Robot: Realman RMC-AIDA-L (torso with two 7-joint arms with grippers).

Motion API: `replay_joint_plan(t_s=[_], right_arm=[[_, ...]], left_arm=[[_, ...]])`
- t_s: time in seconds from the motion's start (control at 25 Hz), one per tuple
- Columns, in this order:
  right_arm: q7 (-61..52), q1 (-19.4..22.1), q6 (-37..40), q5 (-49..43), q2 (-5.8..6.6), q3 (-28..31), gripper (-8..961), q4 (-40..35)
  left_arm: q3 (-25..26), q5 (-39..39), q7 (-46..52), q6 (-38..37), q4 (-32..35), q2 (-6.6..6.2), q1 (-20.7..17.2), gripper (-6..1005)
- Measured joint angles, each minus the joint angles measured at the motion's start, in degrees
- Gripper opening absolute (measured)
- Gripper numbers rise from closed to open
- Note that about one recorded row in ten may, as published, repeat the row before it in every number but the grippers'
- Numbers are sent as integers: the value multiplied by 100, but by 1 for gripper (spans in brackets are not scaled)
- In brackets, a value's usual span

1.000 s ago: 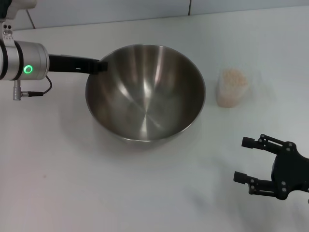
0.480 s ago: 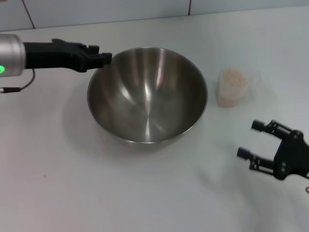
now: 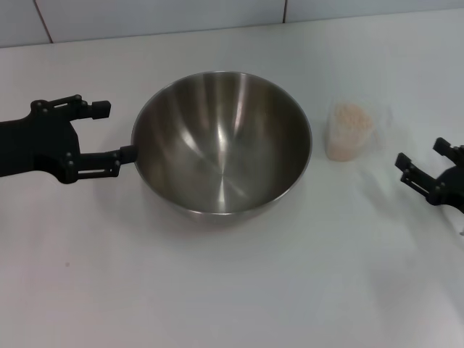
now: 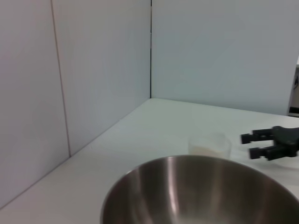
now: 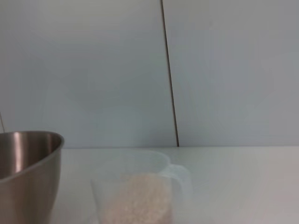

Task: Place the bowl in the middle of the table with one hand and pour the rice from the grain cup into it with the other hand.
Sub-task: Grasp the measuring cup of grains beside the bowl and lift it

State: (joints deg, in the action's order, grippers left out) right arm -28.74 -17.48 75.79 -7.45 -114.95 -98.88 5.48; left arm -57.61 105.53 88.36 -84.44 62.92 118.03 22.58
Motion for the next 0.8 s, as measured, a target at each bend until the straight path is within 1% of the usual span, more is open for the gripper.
replay_joint_plan(t_s=[0.04, 0.08, 0.12, 0.36, 0.56, 0.8], right_arm=[[-2, -24, -142, 3, -15, 1, 820, -77], [-4, -54, -416, 5, -54, 0, 819, -287], [-4, -54, -416, 5, -54, 0, 817, -287], [-4, -120, -1100, 9, -114, 6, 810, -821], [25, -145, -1384, 9, -154, 214, 804, -1014], [44, -181, -1544, 9, -158, 346, 797, -1139]], left_arm=[[21, 23, -278, -179, -21, -9, -206, 775], [19, 27, -283, -193, -21, -10, -224, 844], [19, 27, -283, -193, -21, -10, -224, 844], [-38, 172, -320, -216, -25, 5, -251, 844], [-38, 274, -272, -228, -42, 17, -223, 844], [-38, 296, -268, -220, -100, 18, -216, 844]])
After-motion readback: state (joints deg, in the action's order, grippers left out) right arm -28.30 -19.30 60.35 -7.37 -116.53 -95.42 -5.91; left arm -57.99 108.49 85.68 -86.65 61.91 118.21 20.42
